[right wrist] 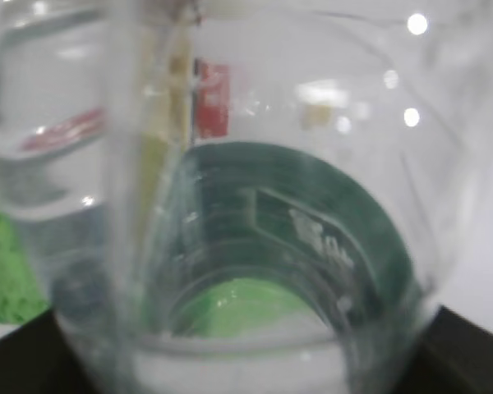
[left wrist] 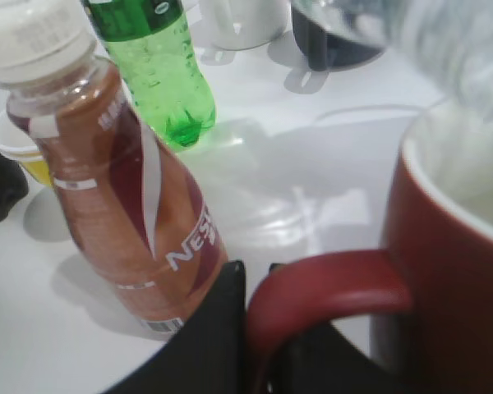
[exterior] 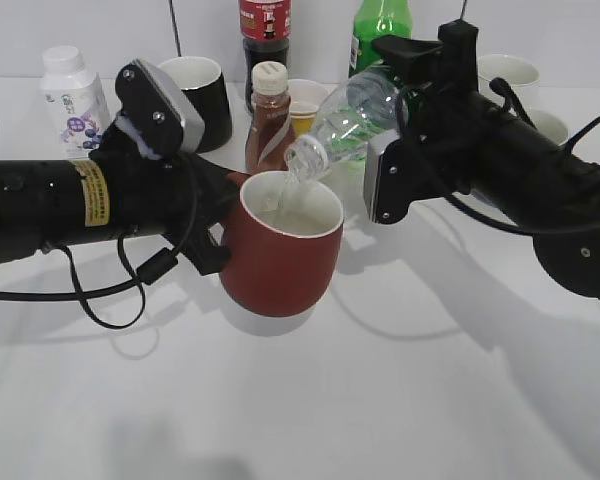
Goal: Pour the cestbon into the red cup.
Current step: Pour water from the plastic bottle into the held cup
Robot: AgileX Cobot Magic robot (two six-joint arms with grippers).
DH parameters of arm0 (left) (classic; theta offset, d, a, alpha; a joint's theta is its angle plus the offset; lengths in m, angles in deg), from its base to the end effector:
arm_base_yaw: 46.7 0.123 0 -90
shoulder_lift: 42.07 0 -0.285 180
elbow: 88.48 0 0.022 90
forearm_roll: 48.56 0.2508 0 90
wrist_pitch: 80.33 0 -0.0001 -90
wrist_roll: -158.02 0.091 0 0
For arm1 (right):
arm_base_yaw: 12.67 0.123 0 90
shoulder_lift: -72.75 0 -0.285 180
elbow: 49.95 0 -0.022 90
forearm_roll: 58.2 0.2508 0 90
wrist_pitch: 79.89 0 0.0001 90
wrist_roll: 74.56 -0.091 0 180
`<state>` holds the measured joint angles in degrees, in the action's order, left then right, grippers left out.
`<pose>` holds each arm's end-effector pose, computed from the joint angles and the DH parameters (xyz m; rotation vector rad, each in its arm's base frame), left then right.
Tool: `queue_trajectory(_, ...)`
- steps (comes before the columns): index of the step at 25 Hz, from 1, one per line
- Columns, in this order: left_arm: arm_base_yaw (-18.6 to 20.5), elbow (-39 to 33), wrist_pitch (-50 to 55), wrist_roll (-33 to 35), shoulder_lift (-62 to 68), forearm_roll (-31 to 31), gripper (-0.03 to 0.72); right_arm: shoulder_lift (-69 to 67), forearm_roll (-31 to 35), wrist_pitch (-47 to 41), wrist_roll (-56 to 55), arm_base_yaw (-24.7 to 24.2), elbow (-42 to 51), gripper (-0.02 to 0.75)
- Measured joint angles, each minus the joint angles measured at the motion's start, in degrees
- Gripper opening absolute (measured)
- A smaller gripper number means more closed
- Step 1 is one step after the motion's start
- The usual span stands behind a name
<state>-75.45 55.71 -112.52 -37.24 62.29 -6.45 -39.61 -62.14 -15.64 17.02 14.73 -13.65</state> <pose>0.2695 -0.1848 0.1844 1.0671 1.6982 -0.4401 0.3064 0.1652 0.1925 -1.3617 0.7149 -0.8809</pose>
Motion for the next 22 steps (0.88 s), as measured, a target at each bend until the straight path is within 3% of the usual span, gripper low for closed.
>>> queue_trajectory(9, 0.0, 0.0, -0.9, 0.1, 0.0, -2.0, 0.041, 0.0, -0.7, 0.0, -21.1, 0.0, 1.4, 0.472)
queue_trajectory(18, 1.6, -0.1, -3.3, 0.2, -1.3, -4.3, 0.041, 0.0, -3.9, -0.2, -54.6, 0.0, 0.1, 0.472)
queue_trajectory(22, 3.1, -0.3, -1.7, 0.2, -4.6, -4.9, 0.041, 0.0, -4.3, -4.7, -68.3, 0.0, -2.7, 0.472)
